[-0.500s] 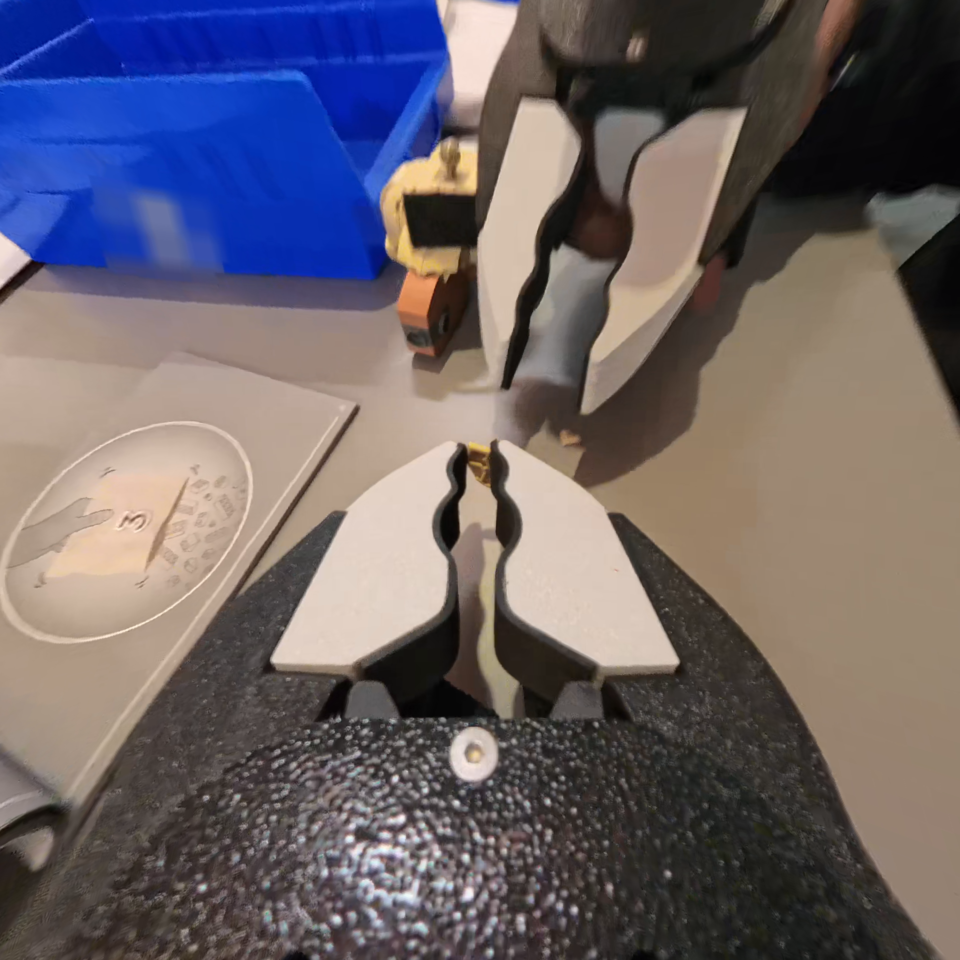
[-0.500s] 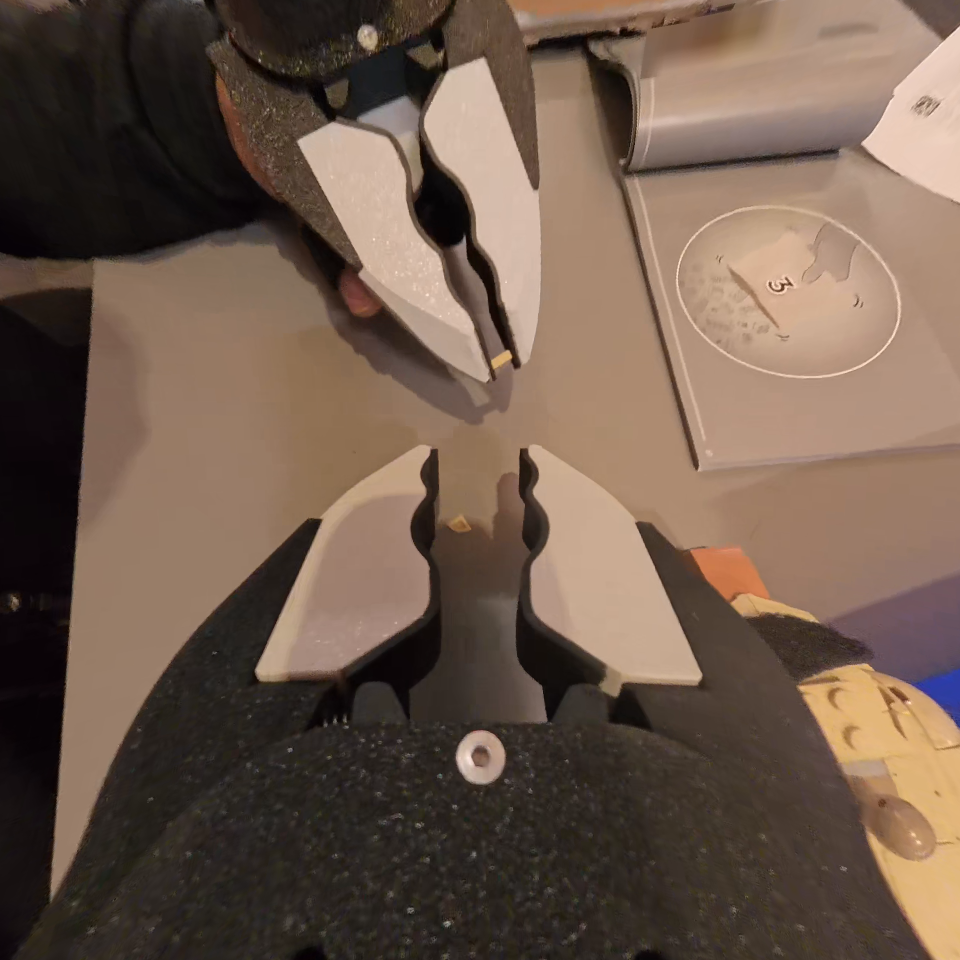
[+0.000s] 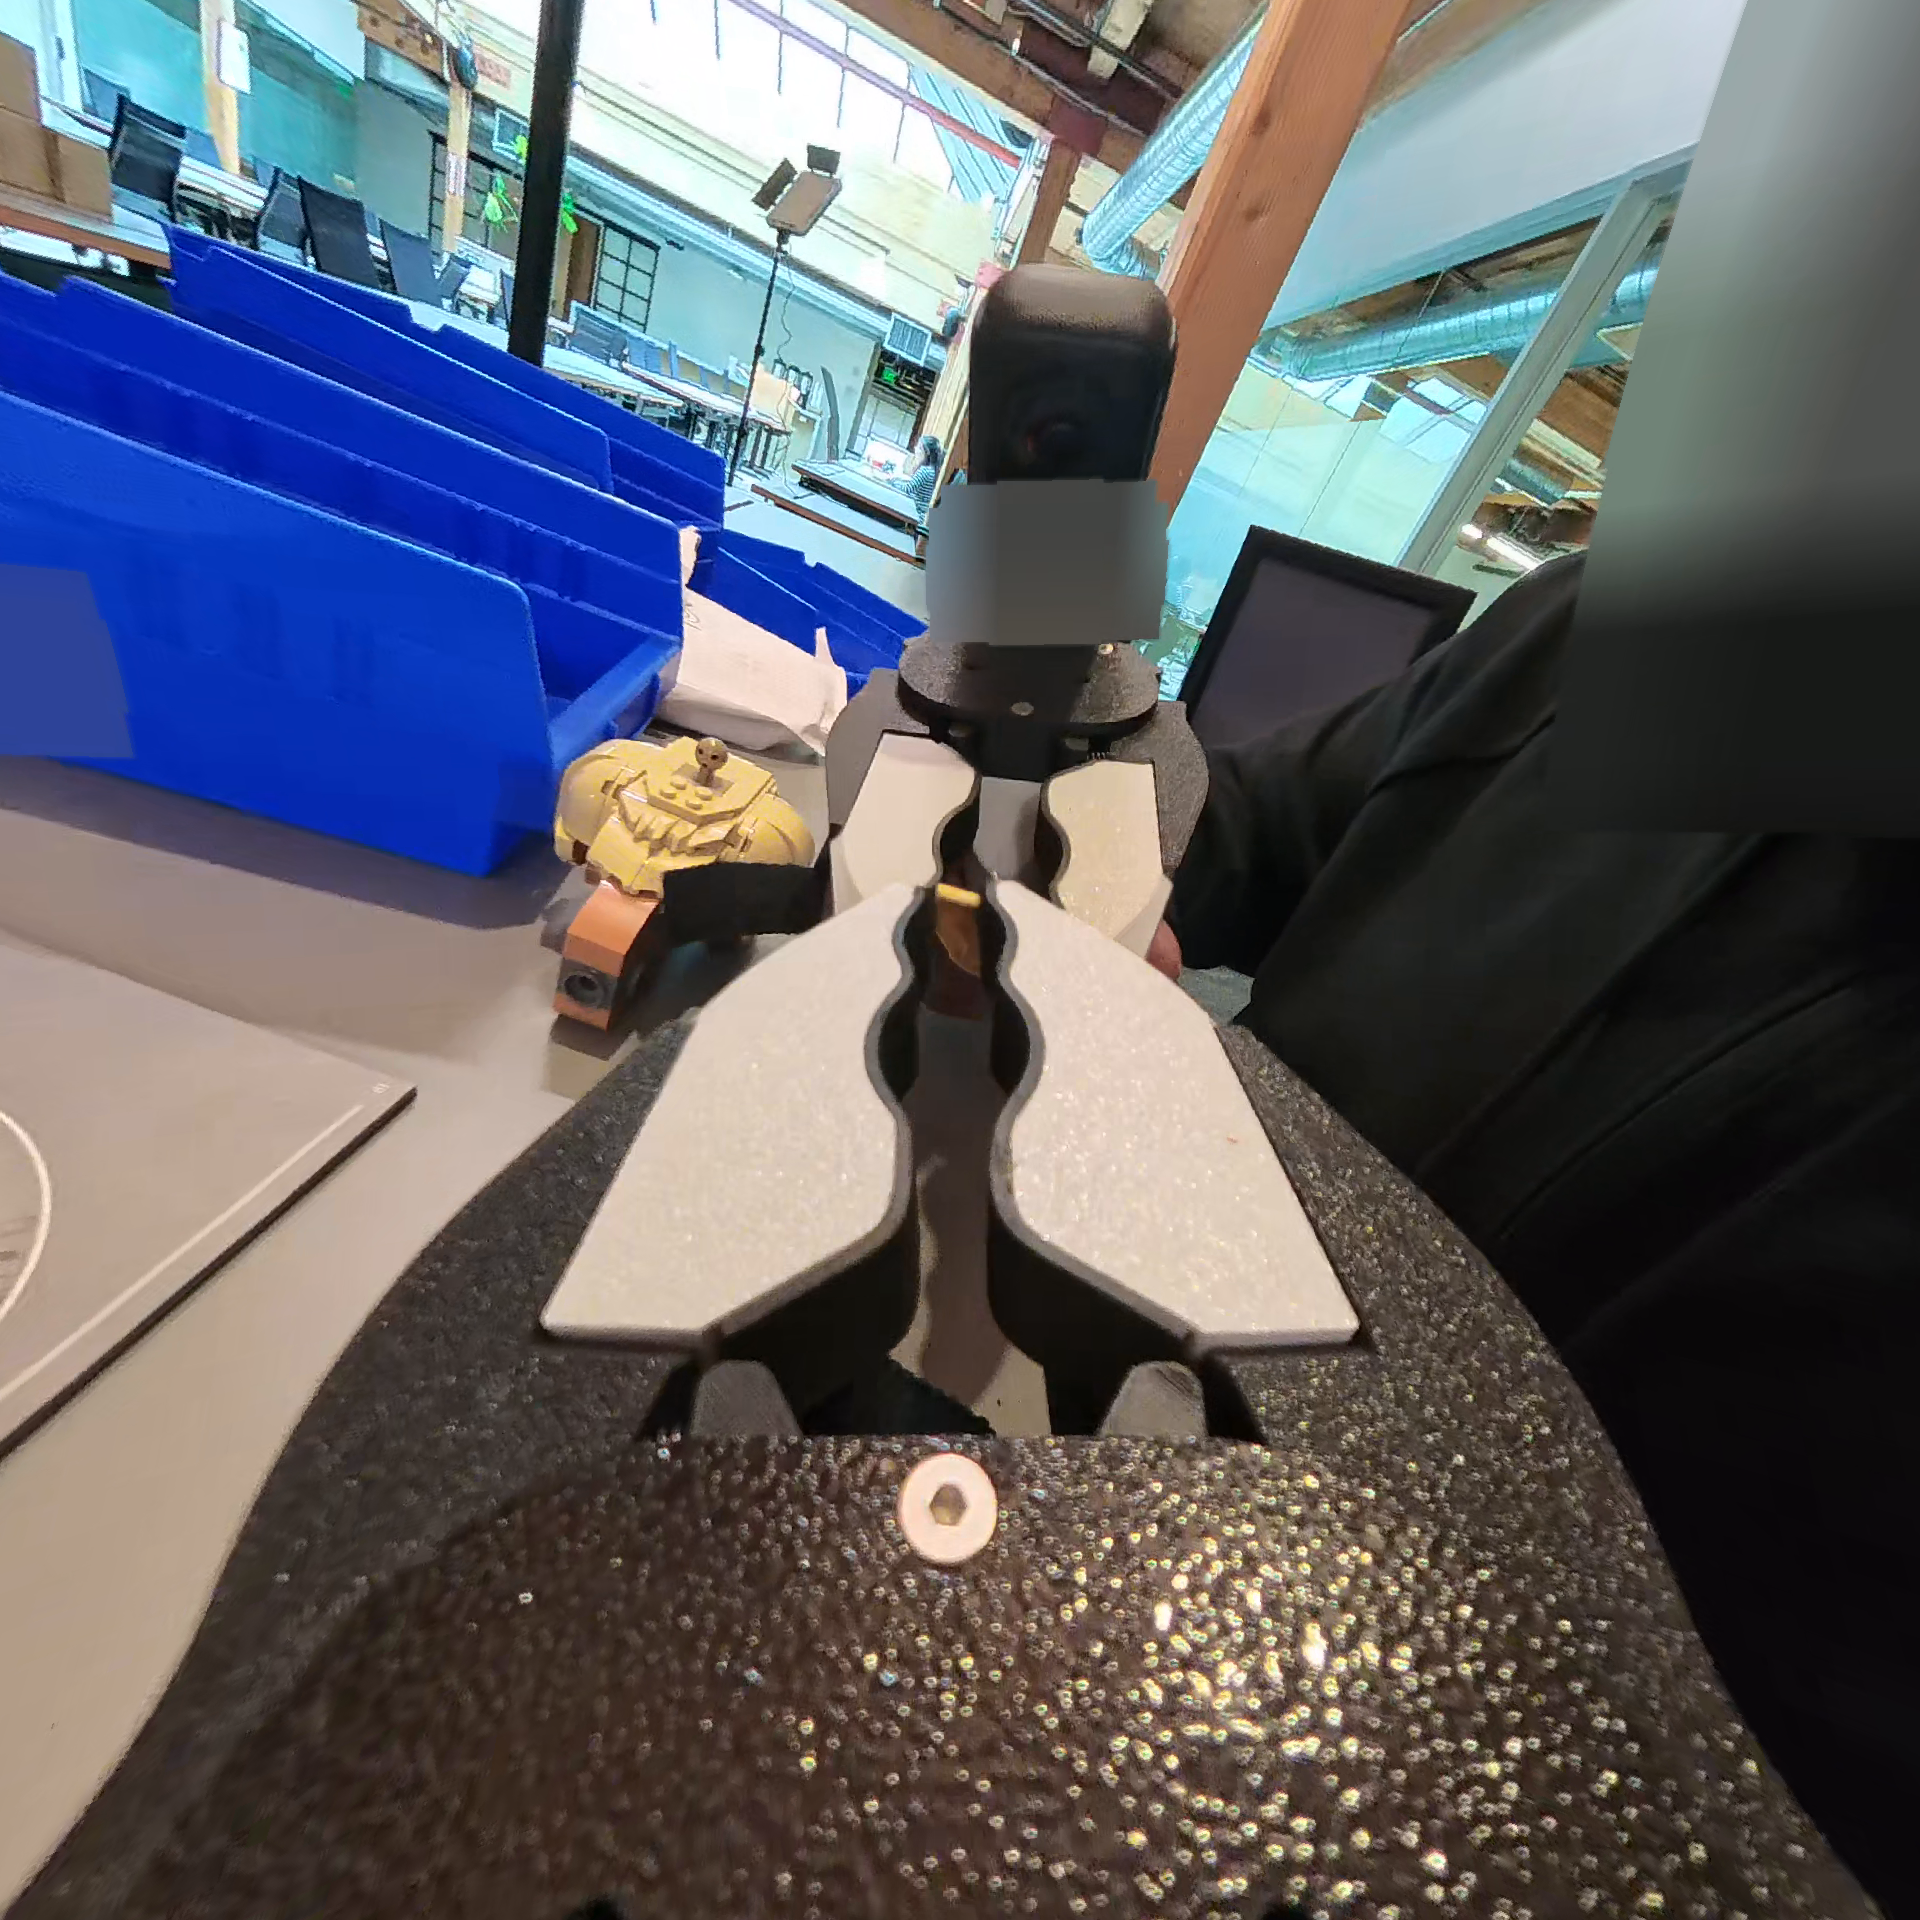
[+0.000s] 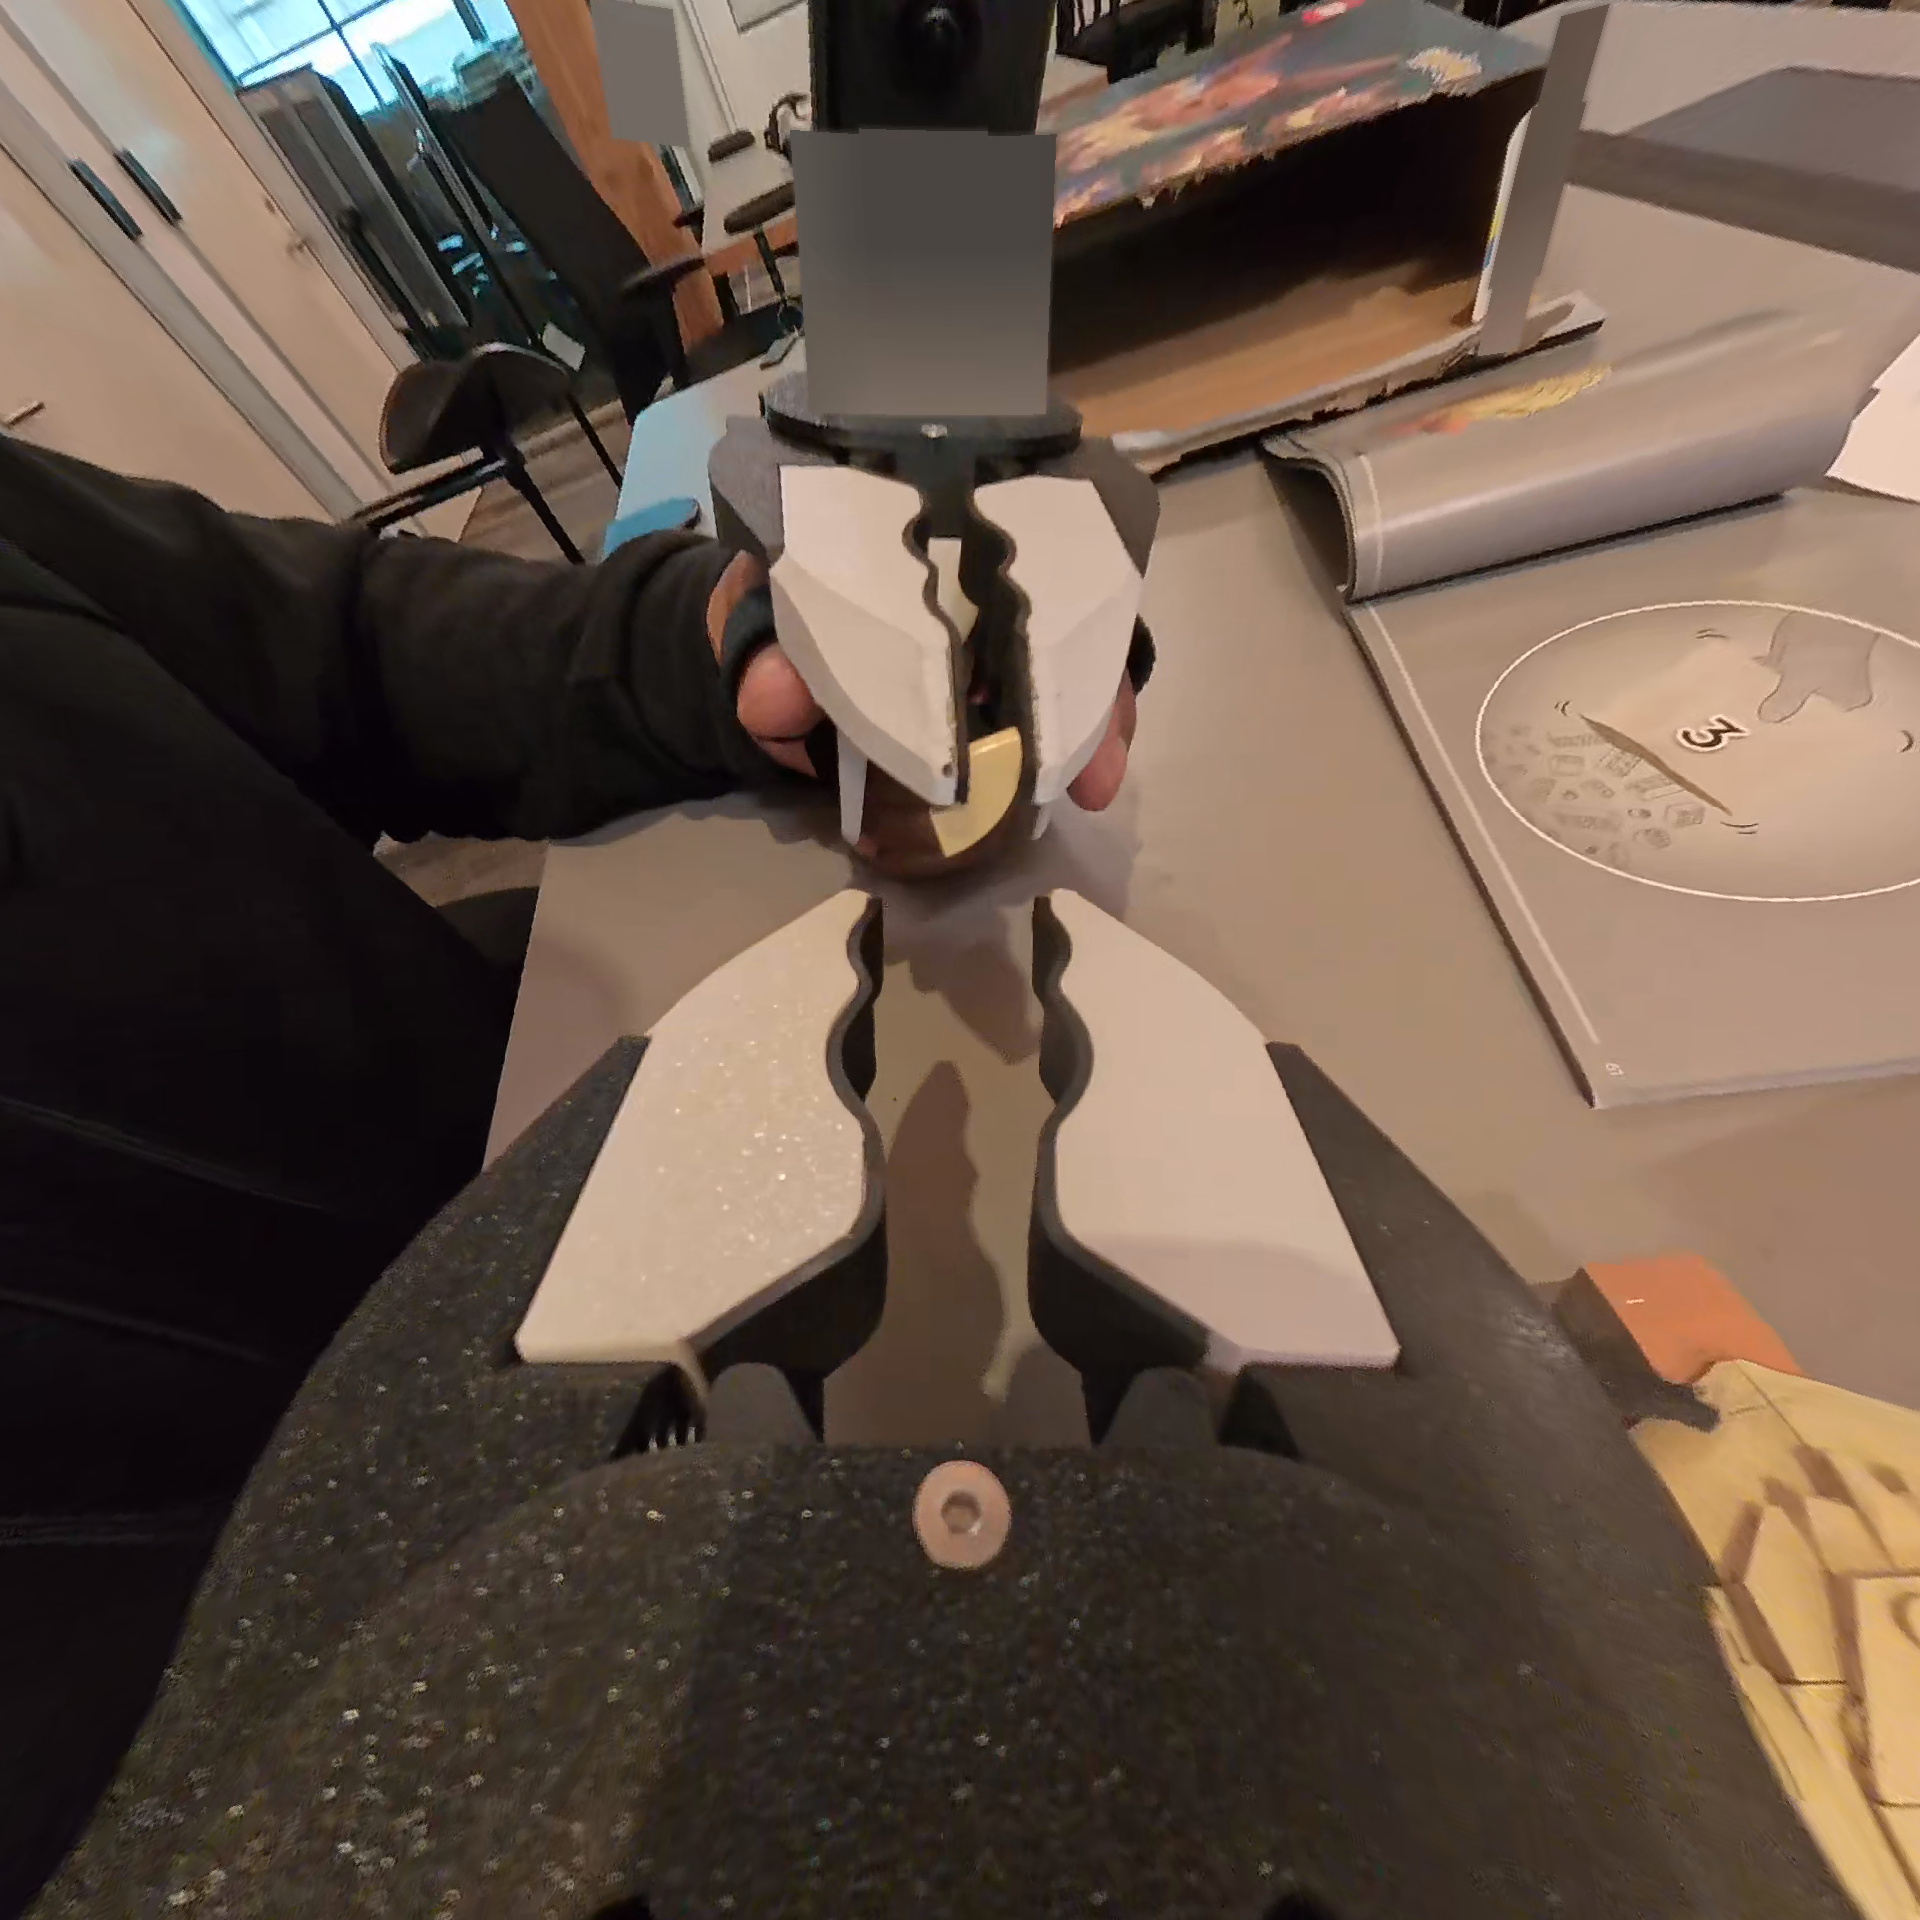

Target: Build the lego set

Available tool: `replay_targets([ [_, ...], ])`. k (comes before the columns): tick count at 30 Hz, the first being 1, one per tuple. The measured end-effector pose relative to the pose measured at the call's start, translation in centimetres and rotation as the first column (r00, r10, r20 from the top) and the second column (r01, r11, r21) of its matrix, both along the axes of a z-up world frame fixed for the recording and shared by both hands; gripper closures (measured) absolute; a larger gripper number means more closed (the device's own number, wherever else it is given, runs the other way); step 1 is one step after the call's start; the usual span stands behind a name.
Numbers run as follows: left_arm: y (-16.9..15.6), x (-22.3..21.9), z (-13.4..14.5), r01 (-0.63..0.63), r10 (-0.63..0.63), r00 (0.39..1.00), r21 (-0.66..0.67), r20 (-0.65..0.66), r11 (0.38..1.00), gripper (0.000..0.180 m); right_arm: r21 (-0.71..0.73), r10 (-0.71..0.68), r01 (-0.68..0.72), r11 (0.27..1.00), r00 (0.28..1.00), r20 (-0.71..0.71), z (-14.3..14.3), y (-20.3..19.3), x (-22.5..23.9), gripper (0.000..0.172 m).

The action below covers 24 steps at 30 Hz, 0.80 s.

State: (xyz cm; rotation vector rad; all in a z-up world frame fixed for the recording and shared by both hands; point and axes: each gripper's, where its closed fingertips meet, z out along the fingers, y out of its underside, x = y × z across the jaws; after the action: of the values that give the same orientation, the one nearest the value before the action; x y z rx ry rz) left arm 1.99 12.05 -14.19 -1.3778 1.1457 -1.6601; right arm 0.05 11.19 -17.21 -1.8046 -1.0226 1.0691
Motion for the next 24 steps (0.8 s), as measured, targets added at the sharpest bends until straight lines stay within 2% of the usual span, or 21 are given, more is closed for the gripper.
replay_targets([
  [4,0.0,0.2,-0.3,-0.010,0.010,1.000,0.006,-0.022,1.000,0.172,-0.007,-0.003,0.003,1.000,1.000,-0.021,0.3,0.0,0.0,0.148],
  [7,0.8,0.0,-1.1,-0.052,0.053,0.995,0.020,-0.084,0.998,0.173,0.036,-0.014,0.009,0.999,0.988,0.156,-1.2,0.3,1.3,0.148],
  [9,1.8,-0.3,-2.3,-0.101,0.111,0.977,0.059,-0.181,0.993,0.173,0.052,0.007,-0.024,0.998,0.953,0.303,-2.6,0.1,2.7,0.146],
  [12,2.6,-1.0,-5.1,-0.121,0.172,0.912,0.157,-0.372,0.980,0.173,0.056,0.013,-0.043,0.998,0.892,0.452,-4.5,0.0,4.4,0.145],
  [15,2.5,-1.8,-8.2,-0.076,0.183,0.815,0.212,-0.550,0.974,0.172,0.060,0.004,-0.039,0.997,0.868,0.497,-5.3,0.2,4.9,0.146],
  [20,1.5,-2.2,-10.4,0.009,0.180,0.720,0.268,-0.670,0.963,0.172,0.060,0.029,-0.072,0.996,0.844,0.536,-6.7,-0.3,4.3,0.147],
  [24,1.2,-2.1,-10.9,0.045,0.196,0.695,0.314,-0.692,0.948,0.168,0.084,0.014,-0.076,0.994,0.820,0.573,-7.7,-0.1,4.0,0.148],
])
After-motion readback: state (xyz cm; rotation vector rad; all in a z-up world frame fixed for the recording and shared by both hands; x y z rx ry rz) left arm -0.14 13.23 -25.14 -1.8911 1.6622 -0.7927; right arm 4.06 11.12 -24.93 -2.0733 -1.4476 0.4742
